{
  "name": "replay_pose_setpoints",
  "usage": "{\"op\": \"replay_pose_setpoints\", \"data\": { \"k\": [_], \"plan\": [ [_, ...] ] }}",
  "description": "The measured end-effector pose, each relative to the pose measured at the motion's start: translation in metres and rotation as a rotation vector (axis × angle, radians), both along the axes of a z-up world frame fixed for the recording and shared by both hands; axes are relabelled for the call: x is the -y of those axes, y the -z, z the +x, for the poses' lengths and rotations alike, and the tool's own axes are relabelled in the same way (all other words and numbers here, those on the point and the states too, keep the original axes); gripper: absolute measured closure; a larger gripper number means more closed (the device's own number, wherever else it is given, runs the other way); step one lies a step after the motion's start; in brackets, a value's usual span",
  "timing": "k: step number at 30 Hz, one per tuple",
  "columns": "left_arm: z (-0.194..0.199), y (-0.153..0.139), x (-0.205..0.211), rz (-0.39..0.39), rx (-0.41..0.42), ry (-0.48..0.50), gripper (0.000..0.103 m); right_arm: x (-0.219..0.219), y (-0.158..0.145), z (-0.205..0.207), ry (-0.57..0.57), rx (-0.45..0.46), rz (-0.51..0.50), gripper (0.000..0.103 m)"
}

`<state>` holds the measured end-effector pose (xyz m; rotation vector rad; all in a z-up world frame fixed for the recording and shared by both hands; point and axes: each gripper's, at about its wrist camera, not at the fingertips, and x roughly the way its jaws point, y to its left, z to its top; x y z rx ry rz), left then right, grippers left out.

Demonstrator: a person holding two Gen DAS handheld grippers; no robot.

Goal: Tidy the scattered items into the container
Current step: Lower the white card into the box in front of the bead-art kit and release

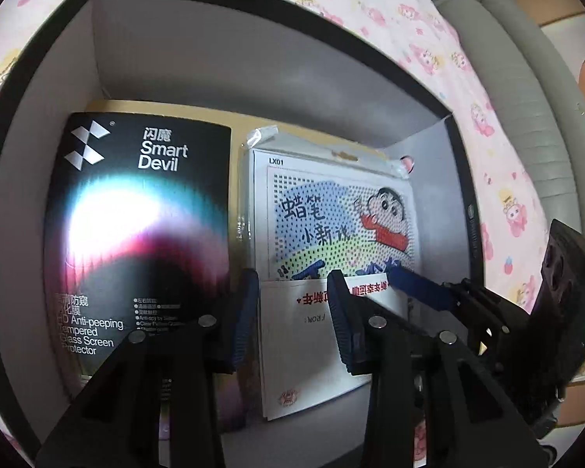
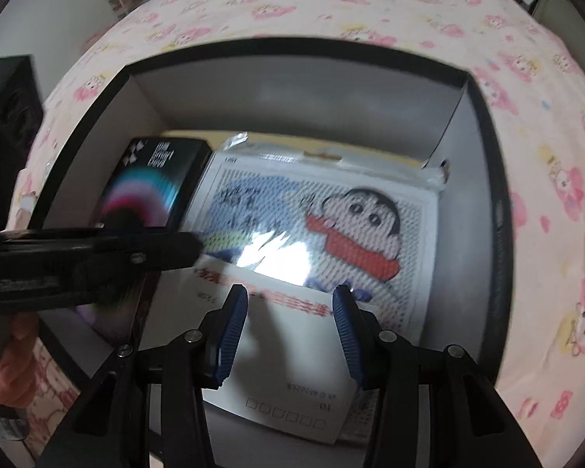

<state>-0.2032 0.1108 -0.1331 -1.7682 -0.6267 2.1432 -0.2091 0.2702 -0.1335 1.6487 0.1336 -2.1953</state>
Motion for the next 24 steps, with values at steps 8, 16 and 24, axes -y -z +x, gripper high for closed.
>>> {"op": "replay_pose_setpoints", "data": {
  "k": [8, 16, 24],
  "plan": [
    [0.013, -0.014, 0.016, 0.032, -0.049, -0.016, 0.064, -0.008, -0.009, 0.022, 0.064, -0.002, -0.089, 0.061],
    [0.015, 0.004, 0.0, 0.108, 0.027, 0.036, 0.065, -0.021, -0.005, 0.008, 0.142, 0.067, -0.196, 0.061],
    [0.05, -0.049, 0.007, -0.029, -0.164, 0.038, 0.061, -0.024, -0.042, 0.038, 0.22, -0.114, -0.167, 0.06]
  ]
}}
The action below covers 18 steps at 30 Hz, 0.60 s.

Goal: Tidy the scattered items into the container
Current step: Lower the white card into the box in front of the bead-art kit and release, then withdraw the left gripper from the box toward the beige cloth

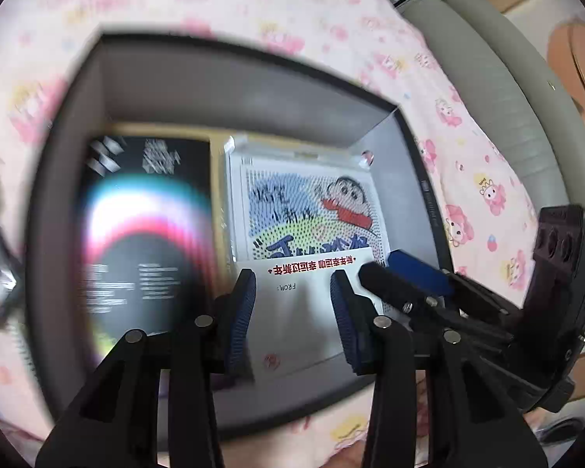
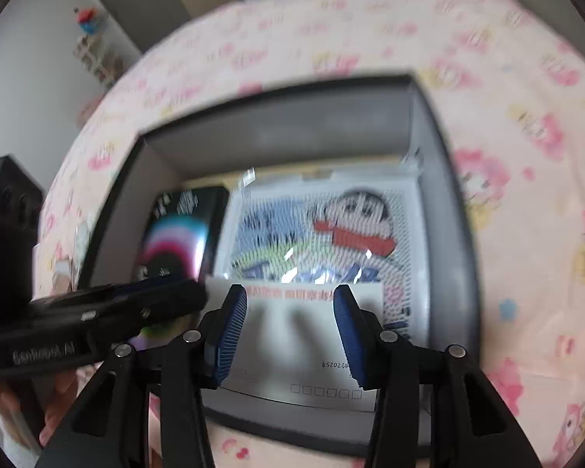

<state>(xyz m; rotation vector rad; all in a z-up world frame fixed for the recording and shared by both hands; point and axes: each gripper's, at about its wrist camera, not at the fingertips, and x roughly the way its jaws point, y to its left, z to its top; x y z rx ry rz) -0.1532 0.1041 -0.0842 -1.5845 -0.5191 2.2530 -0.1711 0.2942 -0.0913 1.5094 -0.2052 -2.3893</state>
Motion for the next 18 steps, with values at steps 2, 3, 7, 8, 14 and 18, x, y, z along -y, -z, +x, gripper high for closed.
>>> {"op": "replay_pose_setpoints", "data": {
  "k": [2, 3, 7, 8, 14, 18],
  "plan": [
    [0.016, -0.02, 0.002, -0.033, -0.058, 0.005, 0.056, 0.004, -0.012, 0.009, 0.019, -0.053, 0.03, 0.059],
    [0.019, -0.028, 0.005, -0.043, -0.08, 0.006, 0.054, 0.007, -0.02, 0.017, 0.022, -0.082, 0.048, 0.058],
    [0.051, -0.051, 0.016, -0.09, -0.146, -0.023, 0.055, 0.022, -0.044, 0.044, 0.011, -0.159, 0.092, 0.057],
    [0.063, -0.055, 0.025, -0.087, -0.151, -0.032, 0.055, 0.027, -0.049, 0.049, -0.003, -0.16, 0.093, 0.057],
    [0.108, -0.069, 0.08, -0.137, -0.177, -0.099, 0.055, 0.087, -0.063, 0.08, -0.127, -0.164, 0.045, 0.058],
    [0.139, -0.07, 0.14, -0.143, -0.164, -0.209, 0.055, 0.149, -0.06, 0.092, -0.246, -0.145, 0.0, 0.058]
  ]
}}
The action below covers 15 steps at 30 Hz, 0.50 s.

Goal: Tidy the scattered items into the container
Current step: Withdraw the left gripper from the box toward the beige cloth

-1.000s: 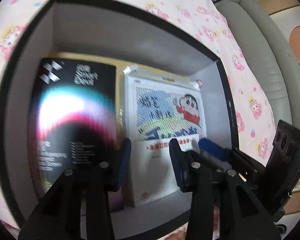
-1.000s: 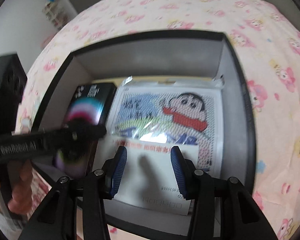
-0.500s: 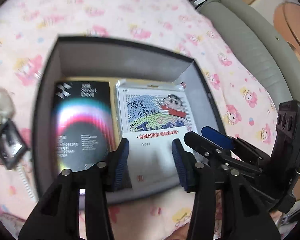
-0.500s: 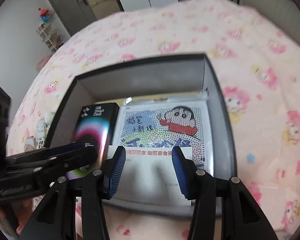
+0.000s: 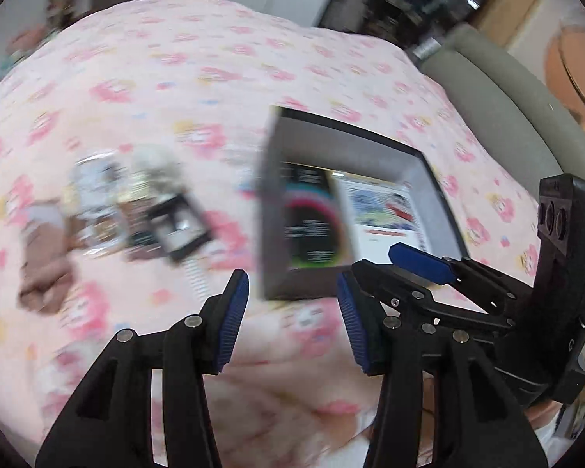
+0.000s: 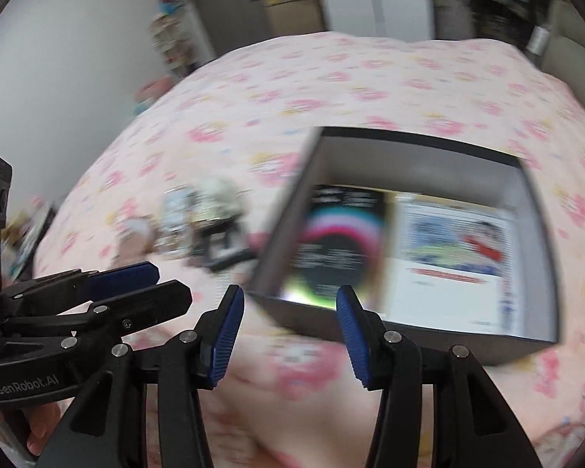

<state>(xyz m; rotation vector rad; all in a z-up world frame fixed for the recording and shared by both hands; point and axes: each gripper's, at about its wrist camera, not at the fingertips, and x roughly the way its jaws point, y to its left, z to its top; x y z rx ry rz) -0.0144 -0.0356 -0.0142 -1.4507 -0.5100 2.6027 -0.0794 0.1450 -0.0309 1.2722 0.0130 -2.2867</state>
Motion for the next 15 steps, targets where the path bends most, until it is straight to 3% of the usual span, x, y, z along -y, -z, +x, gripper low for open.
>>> {"op": "replay_pose_setpoints", "data": {
  "k": [8, 15],
  "plan": [
    [0.058, 0.031, 0.127, 0.034, 0.025, -0.279, 0.055, 0.138, 0.022, 0.014, -0.249, 0.084, -0.009, 0.058],
    [0.078, 0.091, 0.216, 0.121, 0.117, -0.5, 0.054, 0.237, 0.067, 0.002, -0.365, 0.17, 0.069, 0.058]
  ]
}}
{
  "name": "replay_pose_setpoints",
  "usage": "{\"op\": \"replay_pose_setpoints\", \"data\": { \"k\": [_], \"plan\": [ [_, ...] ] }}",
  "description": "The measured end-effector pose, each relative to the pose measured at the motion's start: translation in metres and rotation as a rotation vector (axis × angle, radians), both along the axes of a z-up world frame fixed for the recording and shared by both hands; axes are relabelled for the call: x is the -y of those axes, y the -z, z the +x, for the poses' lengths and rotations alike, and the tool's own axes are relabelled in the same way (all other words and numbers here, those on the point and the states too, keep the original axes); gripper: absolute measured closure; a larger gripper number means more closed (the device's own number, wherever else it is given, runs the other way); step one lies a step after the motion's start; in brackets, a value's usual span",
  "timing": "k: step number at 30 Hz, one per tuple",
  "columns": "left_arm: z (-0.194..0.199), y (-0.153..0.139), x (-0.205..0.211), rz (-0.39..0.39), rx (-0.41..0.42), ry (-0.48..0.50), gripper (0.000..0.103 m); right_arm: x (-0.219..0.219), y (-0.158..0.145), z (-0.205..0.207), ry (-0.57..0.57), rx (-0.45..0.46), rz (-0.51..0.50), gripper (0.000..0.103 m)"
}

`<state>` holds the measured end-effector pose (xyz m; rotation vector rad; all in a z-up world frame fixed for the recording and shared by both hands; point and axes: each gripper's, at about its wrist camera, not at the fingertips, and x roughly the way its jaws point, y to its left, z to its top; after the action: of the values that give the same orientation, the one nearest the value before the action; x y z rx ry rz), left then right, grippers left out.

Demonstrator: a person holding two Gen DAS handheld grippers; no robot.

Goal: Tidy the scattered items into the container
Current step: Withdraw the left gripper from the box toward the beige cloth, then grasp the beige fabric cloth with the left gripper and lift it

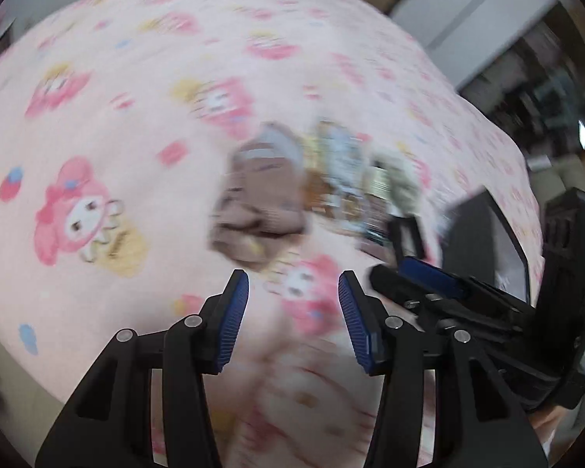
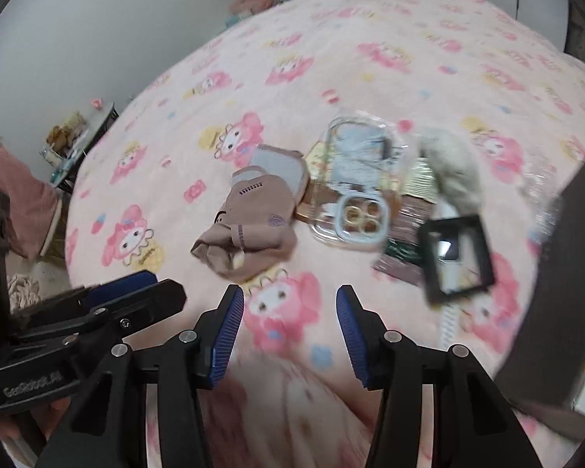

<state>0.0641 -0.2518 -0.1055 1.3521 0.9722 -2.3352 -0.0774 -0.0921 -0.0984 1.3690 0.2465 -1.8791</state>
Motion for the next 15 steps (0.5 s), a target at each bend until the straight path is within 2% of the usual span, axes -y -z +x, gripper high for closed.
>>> {"op": "replay_pose_setpoints", "data": {
  "k": [5, 11, 12, 13, 14, 15],
  "plan": [
    [-0.009, 0.048, 0.041, 0.101, 0.038, -0.069, 0.054, 0.024, 0.024, -0.023, -0.013, 0.032, 0.094, 0.057],
    [-0.034, 0.088, 0.064, 0.216, 0.059, -0.098, 0.054, 0.036, 0.051, -0.035, -0.041, 0.092, 0.143, 0.057],
    [-0.037, 0.09, 0.064, 0.232, 0.056, -0.096, 0.057, 0.038, 0.055, -0.036, -0.044, 0.105, 0.149, 0.057],
    [-0.04, 0.089, 0.063, 0.236, 0.054, -0.09, 0.071, 0.039, 0.059, -0.037, -0.046, 0.119, 0.153, 0.057],
    [-0.043, 0.086, 0.061, 0.237, 0.046, -0.074, 0.08, 0.039, 0.062, -0.039, -0.045, 0.137, 0.151, 0.057],
    [-0.045, 0.08, 0.057, 0.234, 0.029, -0.063, 0.083, 0.038, 0.063, -0.039, -0.043, 0.149, 0.144, 0.057]
  ]
}}
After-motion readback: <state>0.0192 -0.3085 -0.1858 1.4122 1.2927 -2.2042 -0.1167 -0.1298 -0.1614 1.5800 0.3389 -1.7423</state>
